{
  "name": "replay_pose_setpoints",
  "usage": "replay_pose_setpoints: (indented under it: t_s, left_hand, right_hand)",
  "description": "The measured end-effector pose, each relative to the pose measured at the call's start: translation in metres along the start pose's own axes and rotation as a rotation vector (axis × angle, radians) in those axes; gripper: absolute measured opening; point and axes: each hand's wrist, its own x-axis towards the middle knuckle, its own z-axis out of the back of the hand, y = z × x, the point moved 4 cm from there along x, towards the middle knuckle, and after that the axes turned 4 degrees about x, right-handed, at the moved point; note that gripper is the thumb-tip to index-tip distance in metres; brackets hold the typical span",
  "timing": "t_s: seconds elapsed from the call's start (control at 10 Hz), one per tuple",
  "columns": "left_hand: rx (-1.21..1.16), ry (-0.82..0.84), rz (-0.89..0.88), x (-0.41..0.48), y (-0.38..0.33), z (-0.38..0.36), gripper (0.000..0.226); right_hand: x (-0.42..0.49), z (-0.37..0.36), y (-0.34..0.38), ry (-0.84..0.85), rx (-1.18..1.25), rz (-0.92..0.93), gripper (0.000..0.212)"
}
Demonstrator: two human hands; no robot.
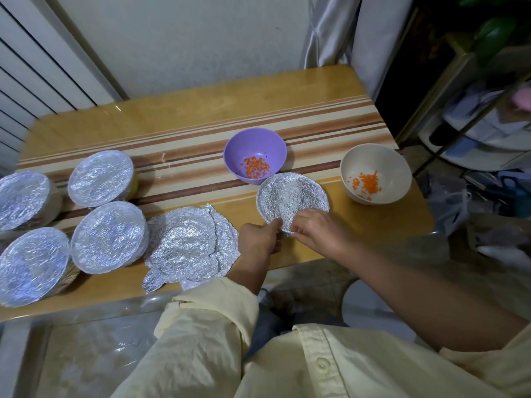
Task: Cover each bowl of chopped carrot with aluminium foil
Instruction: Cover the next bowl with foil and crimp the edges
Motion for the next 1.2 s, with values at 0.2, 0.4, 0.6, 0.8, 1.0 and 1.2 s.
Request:
replay_pose_setpoints:
  t_s: [0.2, 0.4, 0.6, 0.8, 1.0, 1.2]
  left_hand:
    - [-0.006, -0.028, -0.044, 0.014, 0.009, -0.007, 0.018]
    - [-0.061, 0.057, -0.002, -0.009, 0.002, -0.003, 0.032]
    - [-0.096, 0.032, -0.017, -0.017, -0.003, 0.0, 0.021]
    - [-0.003, -0.013, -0.014, 0.026, 0.029, -0.006, 0.013]
    - [0.006, 0.019, -0.004, 0.024, 0.021, 0.005, 0.013]
    - [-0.005, 0.046, 0.009, 0.015, 0.009, 0.009, 0.016]
  right_hand:
    - [0.001, -0.008, 0.003, 0.012, 0.012, -0.027, 0.021]
    - [0.001, -0.009, 0.004, 0.009, 0.003, -0.033, 0.021]
    - [0.001, -0.013, 0.007, 0.006, 0.009, -0.056, 0.022]
    - [0.002, -0.021, 0.012, 0.034, 0.017, -0.054, 0.02]
    - [-0.004, -0.016, 0.008, 0.076, -0.041, 0.003, 0.033]
    - [-0.006, -0.023, 0.006, 0.095, -0.085, 0.046, 0.026]
